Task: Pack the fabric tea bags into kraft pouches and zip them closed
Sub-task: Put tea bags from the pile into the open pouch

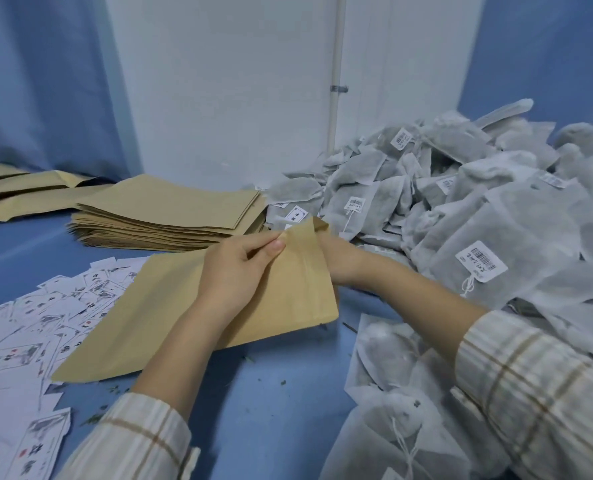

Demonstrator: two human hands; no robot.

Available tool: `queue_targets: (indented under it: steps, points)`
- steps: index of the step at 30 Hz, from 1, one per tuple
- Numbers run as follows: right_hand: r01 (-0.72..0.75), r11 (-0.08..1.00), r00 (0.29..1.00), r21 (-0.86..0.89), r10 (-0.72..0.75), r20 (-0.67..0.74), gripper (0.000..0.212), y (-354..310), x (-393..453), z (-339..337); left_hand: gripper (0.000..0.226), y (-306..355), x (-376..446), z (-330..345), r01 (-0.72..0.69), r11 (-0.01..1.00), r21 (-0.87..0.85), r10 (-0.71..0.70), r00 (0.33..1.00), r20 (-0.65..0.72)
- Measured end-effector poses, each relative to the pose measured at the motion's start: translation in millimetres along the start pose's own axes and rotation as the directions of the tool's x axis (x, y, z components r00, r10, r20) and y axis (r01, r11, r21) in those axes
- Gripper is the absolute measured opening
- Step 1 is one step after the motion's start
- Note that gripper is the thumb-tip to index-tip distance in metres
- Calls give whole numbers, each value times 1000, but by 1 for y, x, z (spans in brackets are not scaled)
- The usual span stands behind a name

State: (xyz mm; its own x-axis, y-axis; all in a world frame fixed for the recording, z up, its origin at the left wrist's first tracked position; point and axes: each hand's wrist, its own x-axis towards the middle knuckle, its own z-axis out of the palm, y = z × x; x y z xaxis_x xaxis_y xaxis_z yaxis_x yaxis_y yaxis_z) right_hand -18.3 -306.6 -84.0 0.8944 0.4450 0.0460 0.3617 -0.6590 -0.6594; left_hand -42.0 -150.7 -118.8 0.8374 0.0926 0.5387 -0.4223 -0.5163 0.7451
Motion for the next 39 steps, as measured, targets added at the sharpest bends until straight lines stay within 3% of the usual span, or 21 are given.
queue_targets:
  steps: [2, 4, 5, 7, 8, 9, 10, 12, 14, 15, 19, 23, 25, 26, 27, 29, 31, 33, 35, 37, 39]
  points:
    - [23, 982, 977, -190, -63, -206, 17, 9, -3, -16, 14, -1, -1, -1, 0, 999, 42, 1, 1000, -26]
    - [-123, 897, 949, -424, -18, -314, 31, 26, -11, -31, 16, -2, -2, 0, -5, 997, 80, 8, 999, -39]
    - [-234, 765, 948, -600, 42, -317, 44, 35, -16, -36, 18, -2, -3, 2, -11, 995, 99, 15, 999, -37]
    - [-320, 468, 945, -824, 100, -311, 47, 50, -21, -37, 20, -3, -4, 5, -27, 990, 138, 30, 999, -21]
    - [-316, 393, 947, -863, 77, -312, 43, 54, -22, -34, 21, -4, -5, 7, -29, 989, 147, 31, 999, -11]
    - [-302, 401, 946, -865, 13, -324, 39, 56, -23, -32, 21, -5, -5, 8, -24, 989, 148, 25, 1000, -4]
    - [-293, 467, 931, -834, -59, -360, 35, 56, -24, -31, 21, -7, -4, 8, -15, 989, 146, 16, 1000, -2]
    - [-256, 734, 823, -629, -175, -540, 35, 53, -26, -33, 21, -10, -3, 7, 3, 990, 138, -2, 1000, -11]
    - [-104, 950, 676, -295, -150, -722, 36, 43, -27, -34, 21, -12, -1, 5, 18, 993, 120, -14, 999, -34]
    - [-32, 991, 618, -126, -80, -782, 36, 36, -27, -33, 21, -12, 0, 4, 24, 993, 112, -19, 999, -48]
    - [52, 919, 513, 392, 312, -800, 34, 19, -25, -17, 22, -11, 1, 1, 26, 997, 77, -20, 996, -88]
    - [111, 715, 416, 691, 598, -685, 36, 19, -23, 23, 21, -9, 0, -2, 21, 999, 44, -17, 994, -104]
    - [181, 631, 377, 755, 664, -645, 34, 16, -20, 40, 20, -9, 0, -1, 7, 999, 46, -3, 995, -95]
    - [157, 653, 415, 741, 637, -649, 33, 15, -19, 46, 20, -9, 0, -1, 5, 999, 46, 0, 996, -95]
    - [103, 699, 514, 708, 572, -639, 28, 13, -18, 50, 19, -9, 1, -1, 6, 999, 46, -1, 995, -97]
    - [18, 788, 778, 616, 376, -504, 12, 9, -19, 50, 18, -11, 1, -3, 10, 999, 45, -5, 995, -105]
    - [-34, 906, 916, 422, 197, -350, 18, 8, -24, 46, 17, -13, 1, -5, 26, 999, 45, -22, 996, -91]
    - [-75, 967, 939, 245, 152, -309, 27, 7, -27, 42, 18, -14, 0, -6, 44, 997, 66, -39, 997, -71]
    - [-112, 990, 916, 84, 136, -377, 21, 2, -32, 31, 17, -13, -1, -6, 43, 997, 71, -38, 997, -65]
    - [-211, 974, 855, -84, 142, -499, 18, 0, -40, 12, 15, -11, -1, -5, 32, 999, 41, -29, 997, -72]
    - [-410, 874, 758, -261, 167, -631, 33, 1, -54, -14, 14, -10, -1, -4, 26, 1000, 16, -25, 996, -87]
